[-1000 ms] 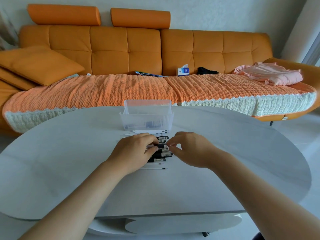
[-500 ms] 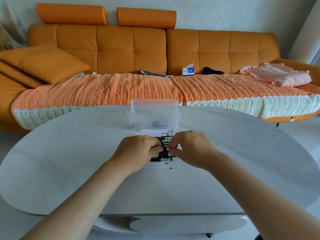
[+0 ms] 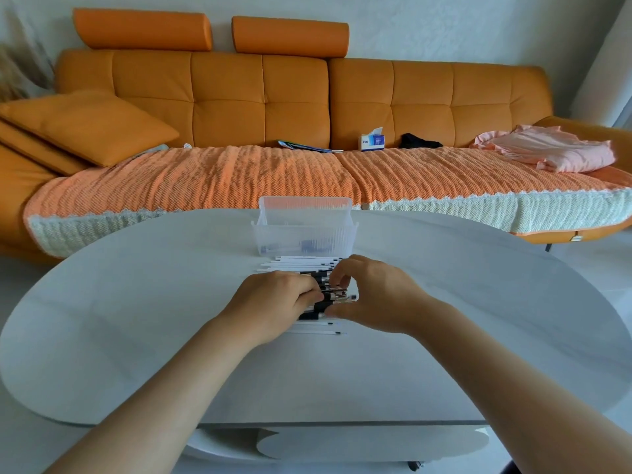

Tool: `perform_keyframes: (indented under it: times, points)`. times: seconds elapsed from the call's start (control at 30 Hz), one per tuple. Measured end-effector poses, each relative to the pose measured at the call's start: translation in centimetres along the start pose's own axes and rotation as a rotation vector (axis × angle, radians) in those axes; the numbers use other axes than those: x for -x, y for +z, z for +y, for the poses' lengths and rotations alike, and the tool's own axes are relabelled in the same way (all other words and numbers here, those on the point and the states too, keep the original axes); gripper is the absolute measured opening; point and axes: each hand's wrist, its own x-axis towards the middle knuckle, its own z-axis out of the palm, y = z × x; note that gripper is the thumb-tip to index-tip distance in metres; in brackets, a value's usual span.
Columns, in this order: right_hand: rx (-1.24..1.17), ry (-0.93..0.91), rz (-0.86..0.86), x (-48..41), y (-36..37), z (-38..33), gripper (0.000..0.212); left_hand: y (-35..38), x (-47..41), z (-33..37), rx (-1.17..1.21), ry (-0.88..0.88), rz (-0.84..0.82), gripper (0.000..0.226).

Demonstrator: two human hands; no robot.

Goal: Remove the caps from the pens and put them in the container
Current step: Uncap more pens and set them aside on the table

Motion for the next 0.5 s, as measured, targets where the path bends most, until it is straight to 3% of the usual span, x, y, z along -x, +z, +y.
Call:
perform_keyframes:
  times: [0.27,0.5]
  points:
    - [0.022,0.019,0.001,-0.1,-0.19,0.36,0.009,-0.44,0.06,0.48,0.009,0.007,0.0,0.021]
    - [-0.008,-0.007,-0.021,0.09,-0.14,0.59,0.03,0.04,-0.14,0.6,0.008,0.021,0.015,0.02]
